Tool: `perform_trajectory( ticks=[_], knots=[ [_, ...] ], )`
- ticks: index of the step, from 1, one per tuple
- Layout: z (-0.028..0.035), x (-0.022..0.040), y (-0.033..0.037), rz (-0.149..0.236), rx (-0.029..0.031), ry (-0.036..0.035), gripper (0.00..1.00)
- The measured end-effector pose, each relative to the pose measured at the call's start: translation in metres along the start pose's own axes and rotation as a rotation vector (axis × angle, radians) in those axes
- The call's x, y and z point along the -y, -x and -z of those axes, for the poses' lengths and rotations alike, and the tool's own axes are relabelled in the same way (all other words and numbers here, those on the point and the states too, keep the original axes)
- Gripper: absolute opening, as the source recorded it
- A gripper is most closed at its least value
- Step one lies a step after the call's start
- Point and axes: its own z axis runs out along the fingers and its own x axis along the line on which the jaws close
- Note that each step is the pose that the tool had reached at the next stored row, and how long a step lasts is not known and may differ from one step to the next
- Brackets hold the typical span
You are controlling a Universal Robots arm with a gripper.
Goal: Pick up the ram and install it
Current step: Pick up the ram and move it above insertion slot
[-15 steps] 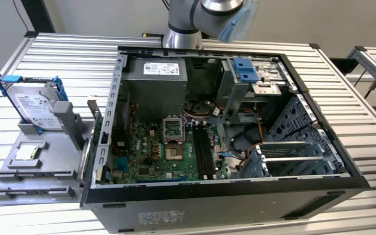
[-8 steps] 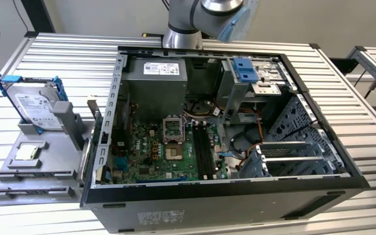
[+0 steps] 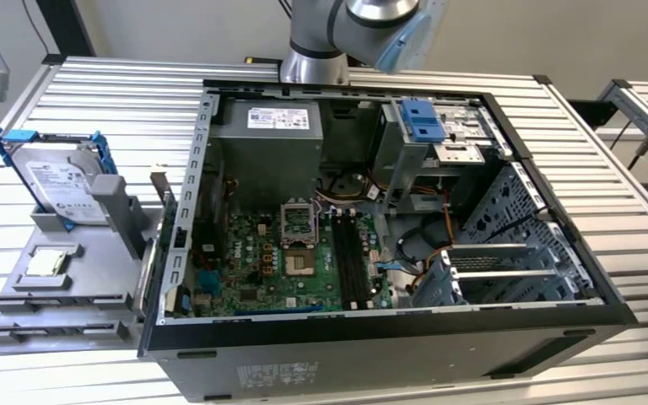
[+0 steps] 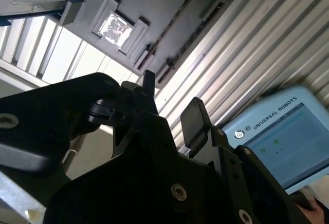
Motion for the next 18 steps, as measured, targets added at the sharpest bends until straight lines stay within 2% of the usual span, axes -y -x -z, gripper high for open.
perform_trajectory(
  ticks=[7,18],
  knots=[
    [-0.0114,0.0001,-0.0007,-0.010,0.0002,-0.0002,1.00],
    [-0.0236,0.0002,-0.0009,-0.016,0.0003,-0.0003,1.00]
  ],
)
